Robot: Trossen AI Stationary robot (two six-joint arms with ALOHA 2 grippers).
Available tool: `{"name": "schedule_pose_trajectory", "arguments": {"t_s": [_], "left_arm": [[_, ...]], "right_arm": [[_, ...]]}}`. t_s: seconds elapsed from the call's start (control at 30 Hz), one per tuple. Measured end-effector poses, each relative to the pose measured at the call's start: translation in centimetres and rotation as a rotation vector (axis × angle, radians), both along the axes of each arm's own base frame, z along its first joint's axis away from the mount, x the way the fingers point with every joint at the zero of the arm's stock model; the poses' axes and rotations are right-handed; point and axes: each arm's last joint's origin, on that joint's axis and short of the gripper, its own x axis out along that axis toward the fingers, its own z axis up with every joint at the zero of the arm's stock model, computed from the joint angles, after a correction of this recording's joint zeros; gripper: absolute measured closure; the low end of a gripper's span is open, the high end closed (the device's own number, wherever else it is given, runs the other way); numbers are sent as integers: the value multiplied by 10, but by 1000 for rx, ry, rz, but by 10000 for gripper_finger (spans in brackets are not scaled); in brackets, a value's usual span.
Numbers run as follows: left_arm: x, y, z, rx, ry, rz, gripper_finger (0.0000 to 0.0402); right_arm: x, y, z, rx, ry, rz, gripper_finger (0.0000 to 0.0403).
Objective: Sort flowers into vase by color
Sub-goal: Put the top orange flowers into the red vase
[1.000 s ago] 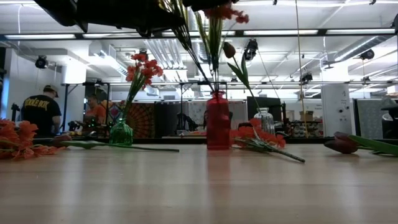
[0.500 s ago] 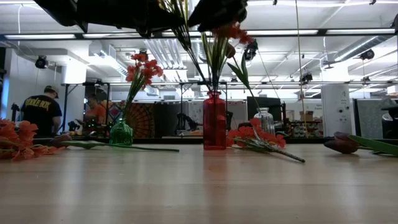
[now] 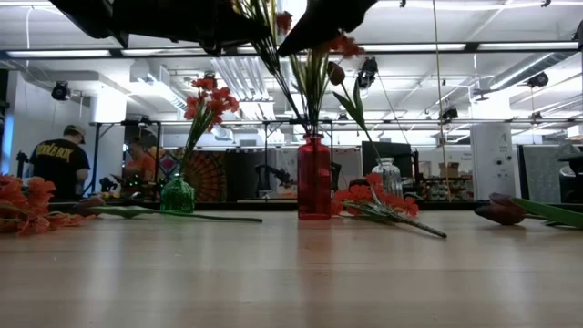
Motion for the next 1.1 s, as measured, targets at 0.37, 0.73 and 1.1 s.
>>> {"name": "schedule_pose_trajectory", "arguments": {"t_s": [0.37, 0.73, 1.1], "left_arm": [[0, 0, -1, -1, 7, 0, 390], [0, 0, -1, -1, 11, 0, 390], [0, 0, -1, -1, 11, 0, 390]], "right_arm": [[-3, -9, 8, 271, -50, 60, 69], [-9, -41, 21, 507, -98, 74, 71], [-11, -39, 21, 540, -63, 132, 73]]}}
